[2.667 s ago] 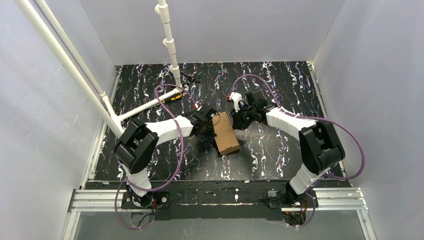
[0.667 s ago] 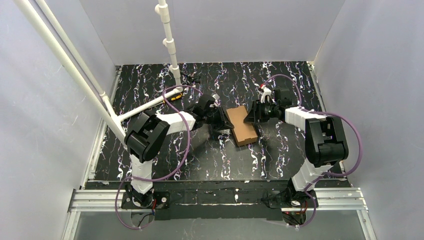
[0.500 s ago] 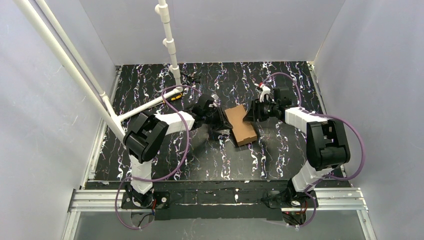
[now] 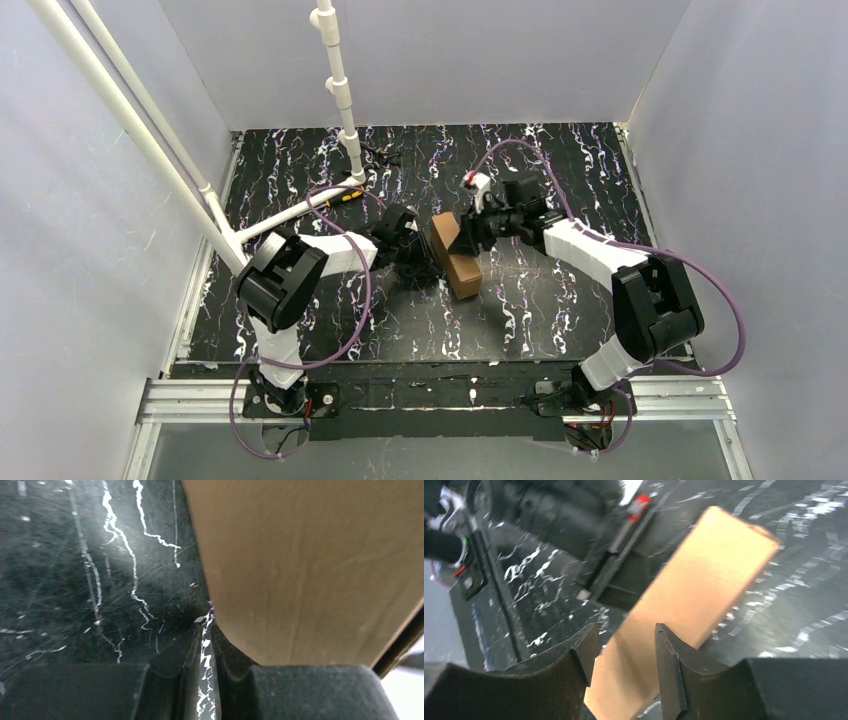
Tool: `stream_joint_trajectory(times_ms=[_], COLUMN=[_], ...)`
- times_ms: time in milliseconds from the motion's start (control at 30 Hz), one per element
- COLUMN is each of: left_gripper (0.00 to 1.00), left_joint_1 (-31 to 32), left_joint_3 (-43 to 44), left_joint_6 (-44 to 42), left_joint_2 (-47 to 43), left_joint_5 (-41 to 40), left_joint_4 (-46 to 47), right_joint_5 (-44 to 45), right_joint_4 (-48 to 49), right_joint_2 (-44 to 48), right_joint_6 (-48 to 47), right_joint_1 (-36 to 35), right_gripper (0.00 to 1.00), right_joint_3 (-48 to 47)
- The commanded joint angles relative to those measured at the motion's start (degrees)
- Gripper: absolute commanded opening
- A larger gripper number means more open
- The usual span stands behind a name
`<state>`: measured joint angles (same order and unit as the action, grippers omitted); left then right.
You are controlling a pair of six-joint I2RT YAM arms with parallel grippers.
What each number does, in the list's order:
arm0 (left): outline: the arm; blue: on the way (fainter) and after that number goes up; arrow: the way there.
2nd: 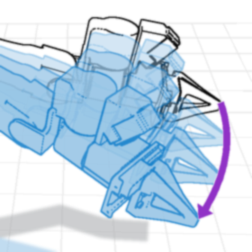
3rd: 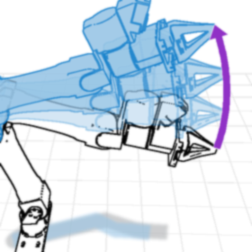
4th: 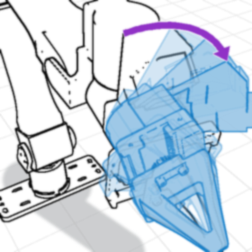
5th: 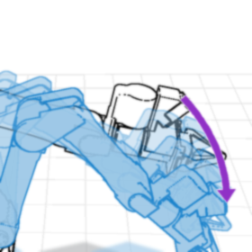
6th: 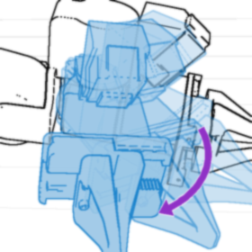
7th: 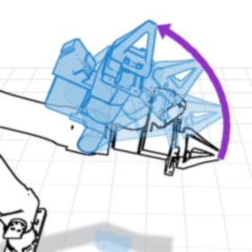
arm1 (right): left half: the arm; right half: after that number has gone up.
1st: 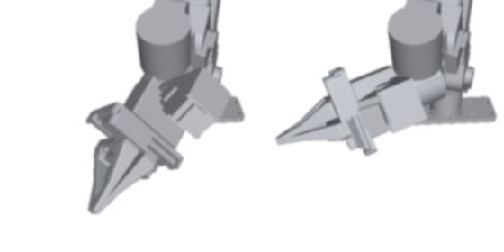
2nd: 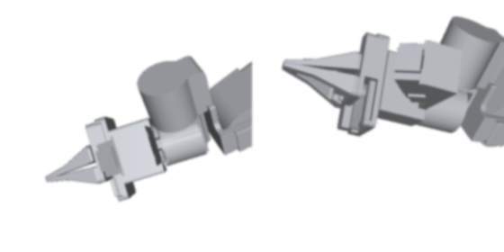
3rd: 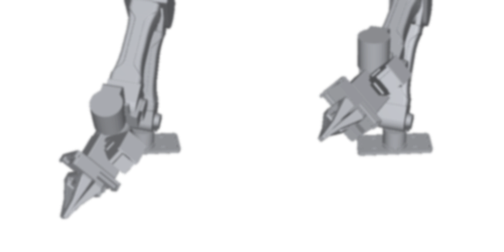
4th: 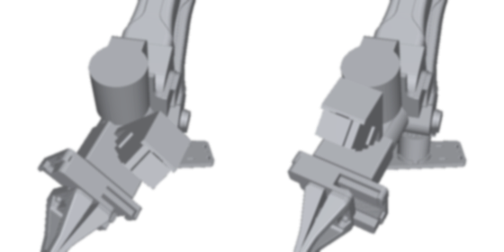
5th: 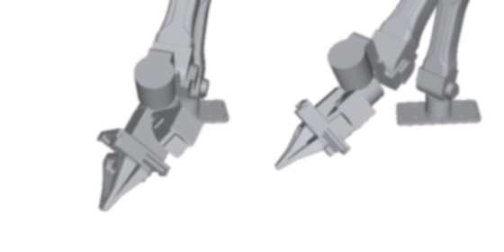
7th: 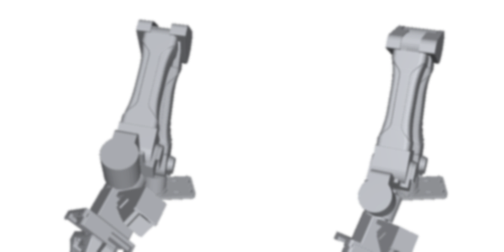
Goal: Fold the paper box
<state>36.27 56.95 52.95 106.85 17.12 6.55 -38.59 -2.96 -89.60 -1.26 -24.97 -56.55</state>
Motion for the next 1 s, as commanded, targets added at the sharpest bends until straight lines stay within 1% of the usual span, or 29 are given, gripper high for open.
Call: stream_joint_trajectory(times_ms=[0,100,233,267,333,400,467,567,633,700,800,967], left_gripper=[0.13,0.14,0.15,0.16,0.17,0.27,0.33,0.45,0.53,0.60,0.61,0.60], left_joint_1=[-1.42,-2.13,-2.52,-2.52,-2.52,-2.51,-2.44,-2.44,-2.36,-2.05,-1.91,-1.43], left_joint_3=[-3.39,-6.77,-10.74,-11.79,-13.42,-14.61,-15.29,-15.02,-14.10,-12.60,-10.33,-7.15], left_joint_6=[-1.61,-1.37,-1.76,-1.86,-2.05,-2.07,-1.74,-0.86,-0.04,0.13,0.48,1.19], left_joint_2=[-3.99,-6.61,-11.61,-13.16,-16.83,-20.66,-24.24,-27.58,-27.77,-26.94,-24.30,-19.21], left_joint_5=[-3.59,-4.20,-4.38,-4.41,-3.91,-2.82,-2.02,0.04,1.87,2.45,2.64,3.63], left_joint_4=[-3.47,-3.30,-3.29,-3.23,-3.14,-2.50,-1.84,0.41,2.33,3.04,3.34,4.33], right_joint_5=[-2.83,-4.36,-6.68,-6.98,-5.67,-2.17,0.13,-1.33,-3.89,-5.22,-6.61,-7.74], right_joint_4=[-5.68,-7.85,-11.52,-11.02,-7.05,-3.09,-0.89,0.69,2.35,4.34,5.04,6.12], right_joint_2=[-0.21,1.66,6.55,7.90,10.07,10.66,9.18,4.90,2.99,1.55,-0.01,-1.47], right_joint_6=[-5.50,-8.15,-13.04,-12.98,-9.94,-5.37,-2.04,2.10,5.28,6.35,7.28,8.47], right_joint_1=[-4.23,-4.38,-3.37,-2.30,0.36,3.11,5.21,5.98,5.99,5.90,5.90,5.35], right_gripper=[0.54,0.54,0.56,0.56,0.56,0.56,0.57,0.58,0.66,0.69,0.70,0.69], right_joint_3=[-2.55,-3.63,-4.15,-3.75,-1.75,0.42,1.91,2.57,3.28,3.59,3.88,4.27])
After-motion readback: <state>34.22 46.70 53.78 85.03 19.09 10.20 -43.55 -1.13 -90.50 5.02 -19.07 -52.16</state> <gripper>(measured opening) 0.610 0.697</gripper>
